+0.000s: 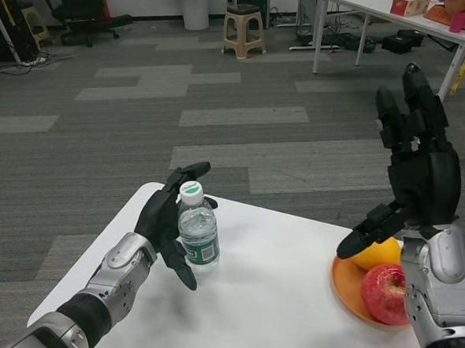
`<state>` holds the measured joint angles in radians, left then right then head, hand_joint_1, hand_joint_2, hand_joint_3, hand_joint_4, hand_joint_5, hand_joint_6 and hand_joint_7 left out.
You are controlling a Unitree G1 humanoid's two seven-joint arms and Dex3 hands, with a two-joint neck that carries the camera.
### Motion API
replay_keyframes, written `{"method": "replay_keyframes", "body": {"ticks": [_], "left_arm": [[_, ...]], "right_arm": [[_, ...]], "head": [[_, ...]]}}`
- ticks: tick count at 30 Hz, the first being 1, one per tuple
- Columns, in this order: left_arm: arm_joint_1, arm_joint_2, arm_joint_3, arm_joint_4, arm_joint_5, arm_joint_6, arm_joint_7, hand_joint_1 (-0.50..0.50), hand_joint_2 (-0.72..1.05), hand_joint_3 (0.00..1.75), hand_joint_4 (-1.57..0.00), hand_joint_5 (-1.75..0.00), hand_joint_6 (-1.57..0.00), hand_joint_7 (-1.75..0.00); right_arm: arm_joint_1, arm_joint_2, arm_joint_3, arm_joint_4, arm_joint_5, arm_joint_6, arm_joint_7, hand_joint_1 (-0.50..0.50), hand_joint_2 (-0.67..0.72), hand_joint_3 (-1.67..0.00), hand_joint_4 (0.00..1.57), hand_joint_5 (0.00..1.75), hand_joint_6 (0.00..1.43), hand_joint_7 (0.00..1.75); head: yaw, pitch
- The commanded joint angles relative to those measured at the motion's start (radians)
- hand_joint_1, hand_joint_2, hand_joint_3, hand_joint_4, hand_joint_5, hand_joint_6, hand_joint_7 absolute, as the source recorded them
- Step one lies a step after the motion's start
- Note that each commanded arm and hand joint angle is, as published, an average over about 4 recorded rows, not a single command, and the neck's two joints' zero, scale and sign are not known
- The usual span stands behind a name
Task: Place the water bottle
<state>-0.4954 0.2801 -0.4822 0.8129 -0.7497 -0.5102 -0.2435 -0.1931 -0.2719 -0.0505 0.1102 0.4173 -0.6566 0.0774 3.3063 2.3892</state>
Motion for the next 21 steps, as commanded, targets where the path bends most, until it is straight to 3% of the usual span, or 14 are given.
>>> {"method": "replay_keyframes", "body": {"ticks": [1, 7, 9, 13, 18, 21], "left_arm": [[0.010, -0.002, 0.016, -0.013, -0.028, 0.006, 0.001, -0.47, -0.64, 0.09, 0.00, -1.75, 0.00, -0.63], [0.018, -0.009, 0.050, -0.024, -0.082, -0.022, 0.003, -0.48, -0.64, 0.09, 0.00, -1.59, 0.00, -0.63], [0.020, -0.009, 0.050, -0.024, -0.125, -0.047, 0.006, -0.48, -0.64, 0.09, 0.00, -1.44, 0.00, -0.59], [0.024, -0.009, 0.047, -0.027, -0.181, -0.081, 0.006, -0.48, -0.64, 0.09, 0.00, -0.56, 0.00, -0.30], [0.030, -0.009, 0.053, -0.044, -0.209, -0.091, -0.007, -0.48, -0.64, 0.09, 0.00, -0.26, 0.00, -0.10], [0.033, -0.007, 0.055, -0.059, -0.233, -0.091, -0.019, -0.48, -0.64, 0.09, 0.00, -0.18, 0.00, -0.02]], "right_arm": [[0.004, -0.003, -0.003, 0.002, 0.003, -0.005, -0.005, -0.31, 0.66, 0.00, 0.03, 0.00, 0.00, 0.00], [0.004, -0.003, -0.002, 0.002, 0.003, -0.005, -0.005, -0.29, 0.66, 0.00, 0.03, 0.00, 0.00, 0.00], [0.004, -0.003, -0.002, 0.002, 0.003, -0.005, -0.005, -0.29, 0.66, 0.00, 0.03, 0.00, 0.00, 0.00], [0.004, -0.003, -0.002, 0.002, 0.003, -0.005, -0.005, -0.29, 0.66, 0.00, 0.03, 0.00, 0.00, 0.00], [0.004, -0.003, -0.001, 0.002, 0.003, -0.005, -0.005, -0.29, 0.66, 0.00, 0.03, 0.00, 0.00, 0.00], [0.003, -0.003, 0.000, 0.002, 0.003, -0.005, -0.005, -0.29, 0.66, 0.00, 0.03, 0.00, 0.00, 0.00]], "head": [[0.001, 0.000], [0.001, 0.000], [0.005, 0.001], [0.008, 0.001], [0.010, 0.000], [0.012, 0.000]]}}
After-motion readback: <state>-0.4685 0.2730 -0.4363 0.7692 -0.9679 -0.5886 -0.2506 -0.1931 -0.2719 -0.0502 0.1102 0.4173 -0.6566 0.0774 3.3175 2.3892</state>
